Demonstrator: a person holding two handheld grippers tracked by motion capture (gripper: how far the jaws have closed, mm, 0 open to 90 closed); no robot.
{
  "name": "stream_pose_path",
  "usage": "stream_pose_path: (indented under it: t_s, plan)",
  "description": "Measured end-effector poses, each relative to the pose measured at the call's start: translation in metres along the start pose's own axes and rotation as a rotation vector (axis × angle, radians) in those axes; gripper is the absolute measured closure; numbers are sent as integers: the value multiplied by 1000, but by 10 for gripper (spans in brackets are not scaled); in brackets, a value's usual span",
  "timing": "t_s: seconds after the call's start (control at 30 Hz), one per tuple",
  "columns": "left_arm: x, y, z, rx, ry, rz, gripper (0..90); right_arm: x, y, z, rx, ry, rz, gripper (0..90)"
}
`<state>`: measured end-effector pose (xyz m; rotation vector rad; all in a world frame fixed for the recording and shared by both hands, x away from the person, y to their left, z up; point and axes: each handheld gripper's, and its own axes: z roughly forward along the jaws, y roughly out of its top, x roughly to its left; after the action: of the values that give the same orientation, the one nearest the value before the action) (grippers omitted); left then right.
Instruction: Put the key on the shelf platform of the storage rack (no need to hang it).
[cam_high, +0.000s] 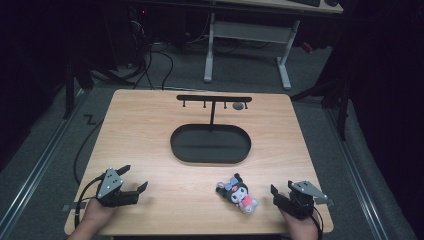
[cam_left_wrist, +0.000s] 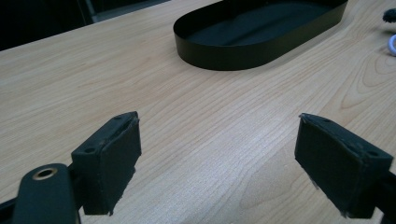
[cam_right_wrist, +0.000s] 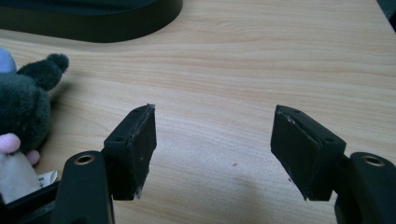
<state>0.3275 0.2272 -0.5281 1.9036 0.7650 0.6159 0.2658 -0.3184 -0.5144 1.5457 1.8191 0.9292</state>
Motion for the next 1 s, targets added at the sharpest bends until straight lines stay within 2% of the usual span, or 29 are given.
stream_pose_path:
  t_s: [0.17, 0.7, 0.83, 1.0]
  plan:
    - [0, 0, 0, 1, -3, 6, 155, 2, -1, 1, 16, 1, -10, 316]
    - [0, 0, 0, 0, -3, 7, 155, 5, -1, 1, 11, 9, -19, 309]
    - [-1, 0, 0, 2, -3, 13, 155, 7, 0, 1, 5, 16, -32, 286]
    - [-1, 0, 0, 1, -3, 9, 155, 8, 0, 1, 3, 19, -24, 260]
